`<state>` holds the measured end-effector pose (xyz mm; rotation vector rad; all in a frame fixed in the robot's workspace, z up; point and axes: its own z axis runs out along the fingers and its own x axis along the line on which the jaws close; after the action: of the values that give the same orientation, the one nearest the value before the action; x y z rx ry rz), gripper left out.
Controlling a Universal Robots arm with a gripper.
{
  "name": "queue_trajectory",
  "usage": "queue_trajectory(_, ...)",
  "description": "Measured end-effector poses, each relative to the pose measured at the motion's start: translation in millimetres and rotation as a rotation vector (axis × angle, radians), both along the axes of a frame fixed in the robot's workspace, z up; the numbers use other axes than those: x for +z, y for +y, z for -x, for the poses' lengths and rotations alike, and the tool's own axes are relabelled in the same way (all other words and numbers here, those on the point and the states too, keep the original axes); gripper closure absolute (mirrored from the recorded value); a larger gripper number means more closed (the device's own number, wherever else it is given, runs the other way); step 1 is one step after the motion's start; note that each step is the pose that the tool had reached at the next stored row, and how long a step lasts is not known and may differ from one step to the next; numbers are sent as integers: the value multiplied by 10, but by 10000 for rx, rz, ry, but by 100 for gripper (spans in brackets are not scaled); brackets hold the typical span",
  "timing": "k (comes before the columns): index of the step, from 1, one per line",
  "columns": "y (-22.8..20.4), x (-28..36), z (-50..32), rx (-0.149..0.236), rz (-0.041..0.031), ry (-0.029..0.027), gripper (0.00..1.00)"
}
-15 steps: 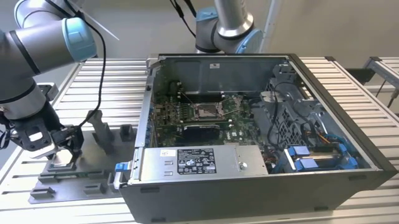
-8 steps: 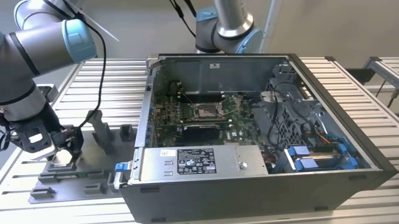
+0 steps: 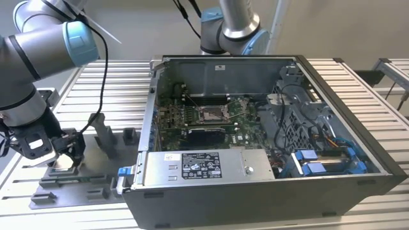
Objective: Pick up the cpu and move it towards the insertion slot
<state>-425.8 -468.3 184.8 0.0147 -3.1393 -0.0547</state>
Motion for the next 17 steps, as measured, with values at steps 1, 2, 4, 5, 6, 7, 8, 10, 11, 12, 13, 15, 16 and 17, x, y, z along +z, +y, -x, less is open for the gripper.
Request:
queue_trajectory(1,-2,0,0,0,1,1,0)
queue_trajectory(2,-2,0,1,0,0,0,0)
queue_trajectory(4,-2,0,1,0,0,-1,0)
queue_trajectory(5,-2,0,1,0,0,0,0)
queue_trajectory(6,-2,0,1,0,0,0,0)
queue_trajectory(7,-2,0,1,0,0,0,0)
queue_trajectory(8,-2,0,1,0,0,0,100)
queue_trajectory(10,-2,0,1,0,1,1,100)
queue_trajectory(11,-2,0,2,0,1,1,100)
queue_trajectory(12,-2,0,2,1,0,0,100)
queue_trajectory(13,-2,0,2,0,0,0,100)
queue_trajectory(15,-2,0,2,0,0,0,100)
queue_trajectory(16,-2,0,2,0,0,0,100)
queue_trajectory(17,-3,12,3,-7,-1,-1,100)
